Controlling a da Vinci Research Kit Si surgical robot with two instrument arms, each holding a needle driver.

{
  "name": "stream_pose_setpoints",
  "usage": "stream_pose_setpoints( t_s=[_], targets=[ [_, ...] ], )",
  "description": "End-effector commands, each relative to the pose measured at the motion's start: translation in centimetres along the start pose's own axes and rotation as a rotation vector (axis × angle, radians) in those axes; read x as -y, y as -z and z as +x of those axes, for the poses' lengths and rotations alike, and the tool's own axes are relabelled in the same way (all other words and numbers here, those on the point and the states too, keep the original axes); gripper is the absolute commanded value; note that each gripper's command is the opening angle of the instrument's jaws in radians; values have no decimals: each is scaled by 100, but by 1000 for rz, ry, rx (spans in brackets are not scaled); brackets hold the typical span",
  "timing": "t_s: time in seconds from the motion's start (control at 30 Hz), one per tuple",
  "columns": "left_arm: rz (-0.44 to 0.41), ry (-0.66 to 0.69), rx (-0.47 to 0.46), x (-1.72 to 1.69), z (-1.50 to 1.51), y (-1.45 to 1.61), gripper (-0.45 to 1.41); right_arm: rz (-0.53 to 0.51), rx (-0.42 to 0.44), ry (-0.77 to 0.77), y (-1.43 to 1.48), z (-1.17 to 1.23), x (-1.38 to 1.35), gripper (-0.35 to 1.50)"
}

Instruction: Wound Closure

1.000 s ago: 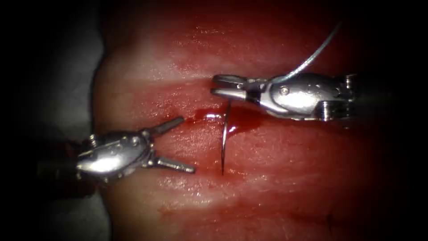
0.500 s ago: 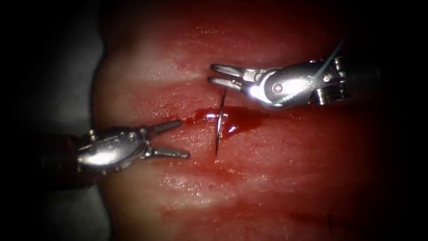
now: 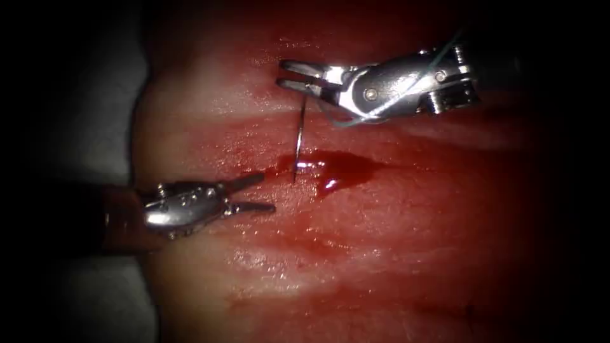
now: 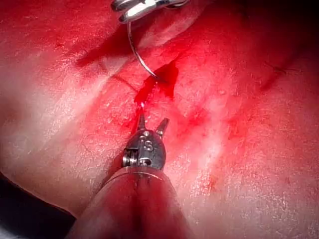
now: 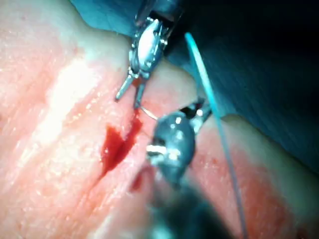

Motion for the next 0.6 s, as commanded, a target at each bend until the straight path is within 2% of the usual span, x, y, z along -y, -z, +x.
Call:
stream_pose_setpoints(
  t_s=[0.03, 0.17, 0.3, 0.47, 0.6],
  targets=[
    [-14, 1, 2, -10, -9, -12, 34, 2, -2, -2, -5, -2, 5, -35],
    [-54, -1, 8, -24, -13, -33, 29, -3, 7, 2, -5, -2, 3, -35],
    [-55, -16, 40, -26, -26, -43, 29, -6, 10, 20, -5, -1, 3, -35],
    [-73, -13, 65, -25, -50, -52, 31, -14, 8, 141, -15, -1, 9, -35],
    [-77, -1, 75, -22, -63, -57, 32, -12, 5, 180, -23, -2, 19, -35]
  ],
)
